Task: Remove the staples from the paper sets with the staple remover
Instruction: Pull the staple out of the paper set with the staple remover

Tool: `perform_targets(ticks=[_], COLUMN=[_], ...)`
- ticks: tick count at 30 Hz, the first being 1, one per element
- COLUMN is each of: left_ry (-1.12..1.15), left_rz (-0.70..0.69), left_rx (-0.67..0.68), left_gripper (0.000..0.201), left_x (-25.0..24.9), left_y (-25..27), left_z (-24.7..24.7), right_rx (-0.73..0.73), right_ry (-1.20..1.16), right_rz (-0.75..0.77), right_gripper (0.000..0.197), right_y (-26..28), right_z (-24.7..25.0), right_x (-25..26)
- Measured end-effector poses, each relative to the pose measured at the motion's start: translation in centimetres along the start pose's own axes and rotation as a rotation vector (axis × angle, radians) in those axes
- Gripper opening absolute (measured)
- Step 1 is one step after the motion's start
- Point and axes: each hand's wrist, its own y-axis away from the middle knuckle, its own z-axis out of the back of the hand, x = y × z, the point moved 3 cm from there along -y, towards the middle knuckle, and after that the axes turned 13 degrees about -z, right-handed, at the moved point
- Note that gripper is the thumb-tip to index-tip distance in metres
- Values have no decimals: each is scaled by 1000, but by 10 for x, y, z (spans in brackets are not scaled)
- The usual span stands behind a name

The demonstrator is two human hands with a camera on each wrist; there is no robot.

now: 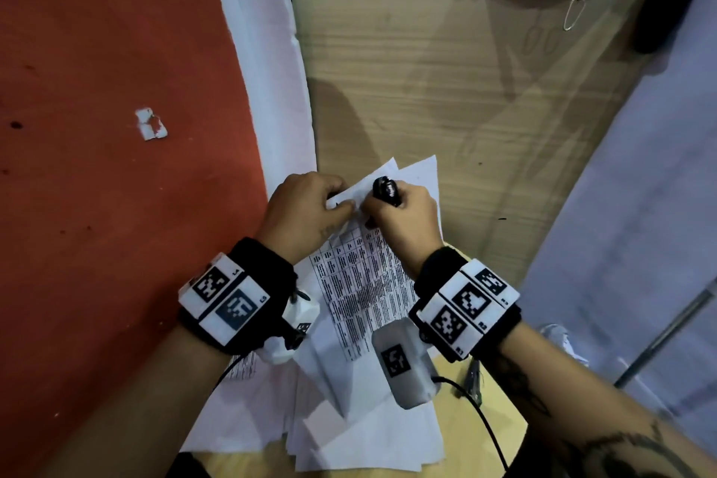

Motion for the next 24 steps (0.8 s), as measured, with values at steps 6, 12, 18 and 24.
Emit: perform_targets(ticks=[6,12,18,24], left_ry=[-86,-134,-177,-118], left_rz=[58,67,90,118], left_rx=[0,-39,-31,38], left_gripper=[21,25,28,30], left_x=[12,26,33,44], left_y=[6,3,3,2], left_z=[5,11,12,11], right_rx=[-3,-60,-35,-87], right_ry=[-77,518,876,721], right_rz=[-162,-232,-247,-127], right_gripper=[13,15,16,18], right_y=[-23,-32,-35,-45], right_z=[14,32,36,30], right_x=[-28,-53,-57,-42])
